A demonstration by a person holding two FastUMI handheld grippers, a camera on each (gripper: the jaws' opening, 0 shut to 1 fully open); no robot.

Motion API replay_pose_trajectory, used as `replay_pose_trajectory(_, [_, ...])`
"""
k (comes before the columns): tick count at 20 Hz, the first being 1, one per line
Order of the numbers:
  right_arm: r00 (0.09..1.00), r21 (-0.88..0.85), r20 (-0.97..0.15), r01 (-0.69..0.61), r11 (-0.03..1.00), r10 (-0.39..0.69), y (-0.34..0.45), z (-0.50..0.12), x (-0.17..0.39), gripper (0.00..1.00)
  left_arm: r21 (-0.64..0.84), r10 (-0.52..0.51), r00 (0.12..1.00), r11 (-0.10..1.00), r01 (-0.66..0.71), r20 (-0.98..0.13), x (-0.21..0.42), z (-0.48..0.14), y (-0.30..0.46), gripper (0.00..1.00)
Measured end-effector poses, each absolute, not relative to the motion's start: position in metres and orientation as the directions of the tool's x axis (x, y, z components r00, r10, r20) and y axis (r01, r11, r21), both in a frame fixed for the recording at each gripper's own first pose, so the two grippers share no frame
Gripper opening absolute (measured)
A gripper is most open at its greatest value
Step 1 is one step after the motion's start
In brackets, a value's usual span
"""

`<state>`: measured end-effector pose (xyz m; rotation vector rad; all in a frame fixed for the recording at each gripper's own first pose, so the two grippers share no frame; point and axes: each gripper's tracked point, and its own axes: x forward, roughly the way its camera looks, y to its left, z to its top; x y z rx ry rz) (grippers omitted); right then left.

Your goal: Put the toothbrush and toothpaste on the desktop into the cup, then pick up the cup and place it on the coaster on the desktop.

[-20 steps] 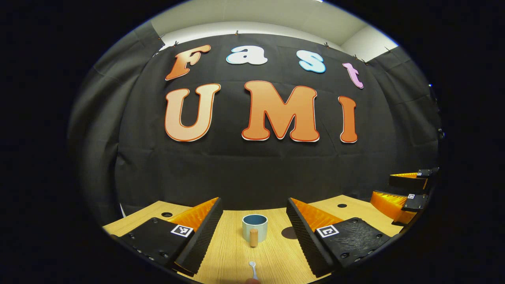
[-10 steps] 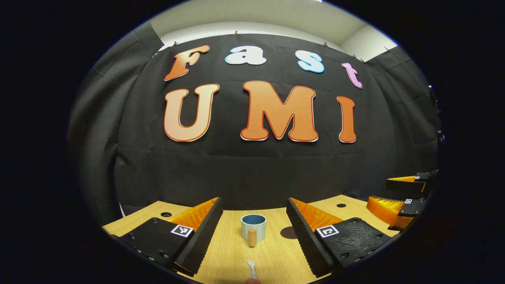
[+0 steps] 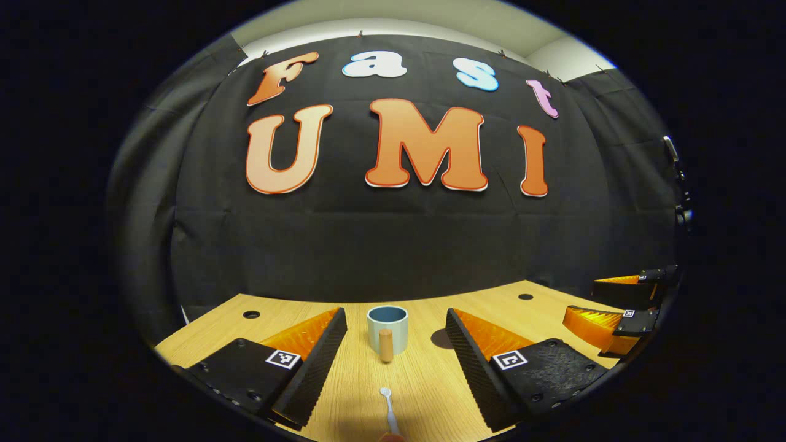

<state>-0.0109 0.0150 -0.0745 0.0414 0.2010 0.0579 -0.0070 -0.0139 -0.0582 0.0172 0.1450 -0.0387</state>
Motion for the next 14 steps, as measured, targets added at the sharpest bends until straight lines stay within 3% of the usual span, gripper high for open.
replay_pose_trajectory(14, [0.854,0.015,-0.498,-0.167,0.986,0.152,0.061,-0.179,-0.024,0.99,0.051,0.011,0.885,0.999,0.015,-0.465,-0.022,-0.163,-0.008,0.97])
